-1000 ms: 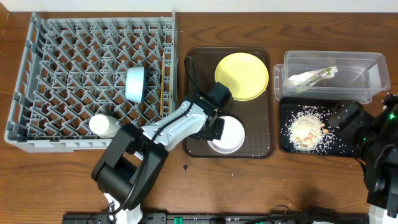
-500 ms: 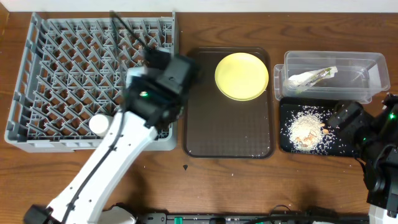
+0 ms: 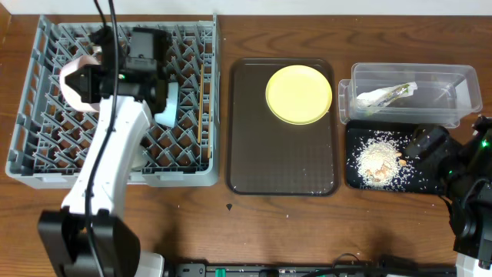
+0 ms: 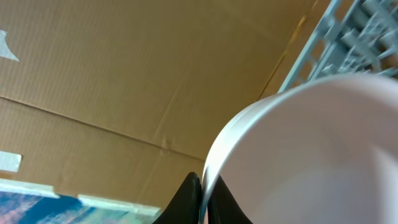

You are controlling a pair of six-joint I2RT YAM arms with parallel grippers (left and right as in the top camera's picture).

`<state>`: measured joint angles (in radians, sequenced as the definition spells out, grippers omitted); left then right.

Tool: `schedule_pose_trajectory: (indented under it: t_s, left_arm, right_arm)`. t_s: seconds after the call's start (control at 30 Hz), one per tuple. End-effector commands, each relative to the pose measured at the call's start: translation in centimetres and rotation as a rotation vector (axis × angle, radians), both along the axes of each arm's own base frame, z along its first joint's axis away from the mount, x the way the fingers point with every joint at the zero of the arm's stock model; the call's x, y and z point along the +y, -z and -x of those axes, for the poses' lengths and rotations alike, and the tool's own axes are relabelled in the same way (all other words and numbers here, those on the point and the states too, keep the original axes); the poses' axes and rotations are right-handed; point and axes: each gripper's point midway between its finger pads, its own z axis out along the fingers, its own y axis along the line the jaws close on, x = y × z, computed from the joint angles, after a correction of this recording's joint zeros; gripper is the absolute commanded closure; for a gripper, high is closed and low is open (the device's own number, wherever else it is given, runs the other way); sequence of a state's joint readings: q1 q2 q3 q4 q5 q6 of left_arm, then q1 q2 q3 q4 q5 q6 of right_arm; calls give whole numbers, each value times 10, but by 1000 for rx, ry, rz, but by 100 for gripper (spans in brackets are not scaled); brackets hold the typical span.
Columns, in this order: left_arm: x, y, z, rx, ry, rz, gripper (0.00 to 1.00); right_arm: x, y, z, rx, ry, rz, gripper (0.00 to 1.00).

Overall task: Sort waste into correct bins and load items into the dishwasher
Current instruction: 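Carry the white bowl with the left gripper and set it in the rack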

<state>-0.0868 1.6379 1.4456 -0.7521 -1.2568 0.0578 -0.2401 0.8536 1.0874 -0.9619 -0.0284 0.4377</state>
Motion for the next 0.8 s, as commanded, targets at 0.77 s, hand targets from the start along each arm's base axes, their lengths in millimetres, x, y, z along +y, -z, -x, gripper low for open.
schedule_pose_trajectory:
  t_s: [0.77]
  left_arm:
    - [-20,125,-60,266,42,-40,87]
  right_arm:
    - [-4,-6,1,-14,17,8,1]
